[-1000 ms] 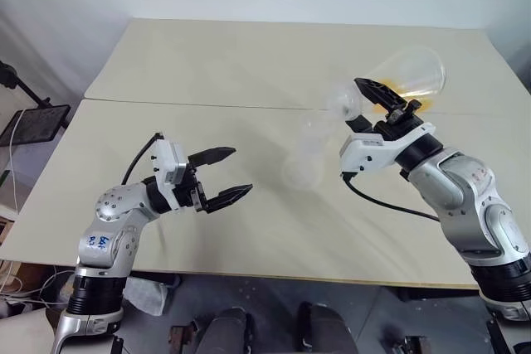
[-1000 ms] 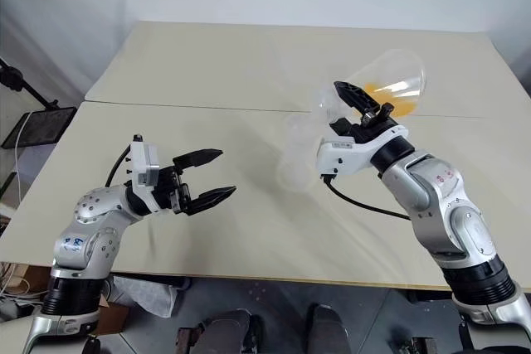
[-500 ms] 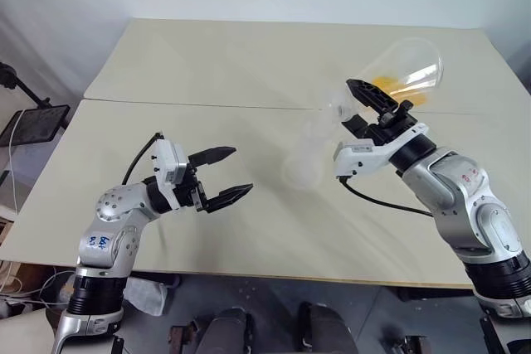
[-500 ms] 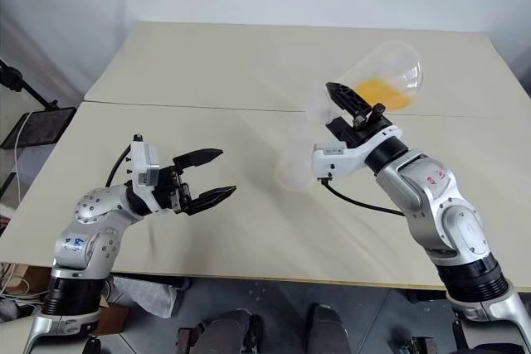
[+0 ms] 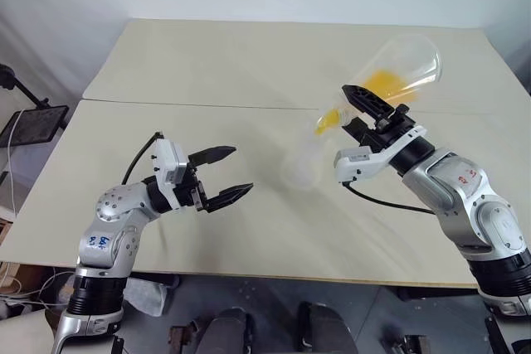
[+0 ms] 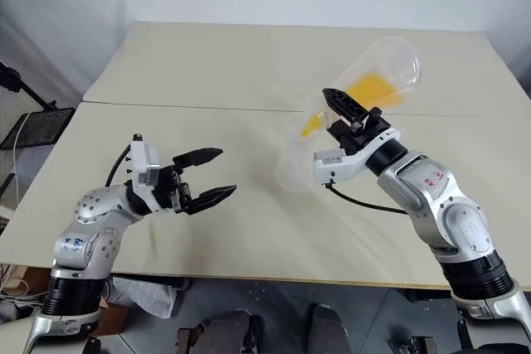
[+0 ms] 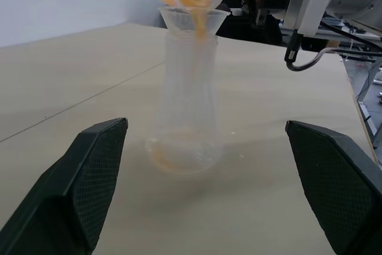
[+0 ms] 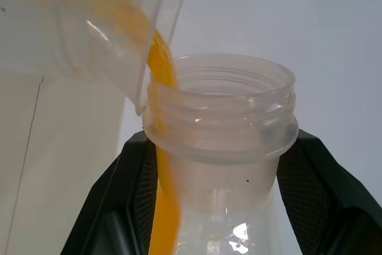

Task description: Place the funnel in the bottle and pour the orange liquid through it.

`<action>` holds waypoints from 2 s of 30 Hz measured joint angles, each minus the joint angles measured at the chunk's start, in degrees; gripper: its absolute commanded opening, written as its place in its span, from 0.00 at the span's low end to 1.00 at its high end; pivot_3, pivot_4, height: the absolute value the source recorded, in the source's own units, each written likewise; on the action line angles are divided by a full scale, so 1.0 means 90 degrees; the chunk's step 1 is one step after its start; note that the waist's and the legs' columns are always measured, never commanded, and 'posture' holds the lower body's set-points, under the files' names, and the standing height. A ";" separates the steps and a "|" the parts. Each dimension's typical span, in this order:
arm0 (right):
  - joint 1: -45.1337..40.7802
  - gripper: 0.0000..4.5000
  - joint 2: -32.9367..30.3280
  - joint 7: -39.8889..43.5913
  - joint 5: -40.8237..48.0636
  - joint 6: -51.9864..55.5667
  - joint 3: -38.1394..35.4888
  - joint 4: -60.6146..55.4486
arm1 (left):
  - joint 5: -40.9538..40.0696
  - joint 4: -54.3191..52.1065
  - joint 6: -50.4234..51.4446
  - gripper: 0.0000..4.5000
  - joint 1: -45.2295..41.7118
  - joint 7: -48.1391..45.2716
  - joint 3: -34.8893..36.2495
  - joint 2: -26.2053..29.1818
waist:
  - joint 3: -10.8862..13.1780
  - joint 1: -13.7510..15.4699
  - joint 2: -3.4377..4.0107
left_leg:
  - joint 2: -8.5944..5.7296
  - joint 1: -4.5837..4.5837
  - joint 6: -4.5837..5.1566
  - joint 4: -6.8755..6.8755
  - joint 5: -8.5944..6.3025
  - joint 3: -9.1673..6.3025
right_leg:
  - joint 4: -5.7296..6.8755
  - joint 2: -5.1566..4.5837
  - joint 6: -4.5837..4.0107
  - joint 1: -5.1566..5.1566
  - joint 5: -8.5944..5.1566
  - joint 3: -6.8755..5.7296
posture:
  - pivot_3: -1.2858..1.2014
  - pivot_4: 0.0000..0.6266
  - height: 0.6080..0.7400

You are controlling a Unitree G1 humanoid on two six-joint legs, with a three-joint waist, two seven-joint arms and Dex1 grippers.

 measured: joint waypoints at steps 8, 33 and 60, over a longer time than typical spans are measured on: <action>-0.0005 0.54 -0.0038 -0.0156 -0.0115 -0.0126 -0.0008 0.0164 | 0.0000 -0.0104 0.0002 1.00 -0.0001 0.0041 0.0000 0.0000 | 0.0000 -0.0014 0.0000 | 0.0002 0.0000 -0.0001 0.0000 0.0000 -0.0001 | 0.0000 0.0001 0.0000 0.0000 0.0000 0.0002 | 0.52 0.24 1.00; -0.0211 0.54 -0.0045 -0.0431 -0.0433 -0.0288 -0.0008 0.0213 | 0.0000 -0.0128 -0.0001 1.00 0.0002 0.0156 0.0000 -0.0051 | 0.0000 -0.0085 0.0000 | 0.0004 0.0000 -0.0002 -0.0002 0.0001 -0.0003 | -0.0001 0.0001 0.0000 0.0000 0.0000 0.0004 | 0.52 0.24 1.00; -0.0271 0.54 -0.0067 -0.0692 -0.0697 -0.0509 -0.0007 0.0303 | 0.0000 -0.0139 -0.0015 1.00 0.0005 0.0206 -0.0038 -0.0179 | 0.0000 -0.0085 0.0000 | 0.0004 0.0000 -0.0002 -0.0002 0.0001 -0.0003 | -0.0001 0.0001 0.0000 0.0001 0.0000 0.0005 | 0.52 0.24 1.00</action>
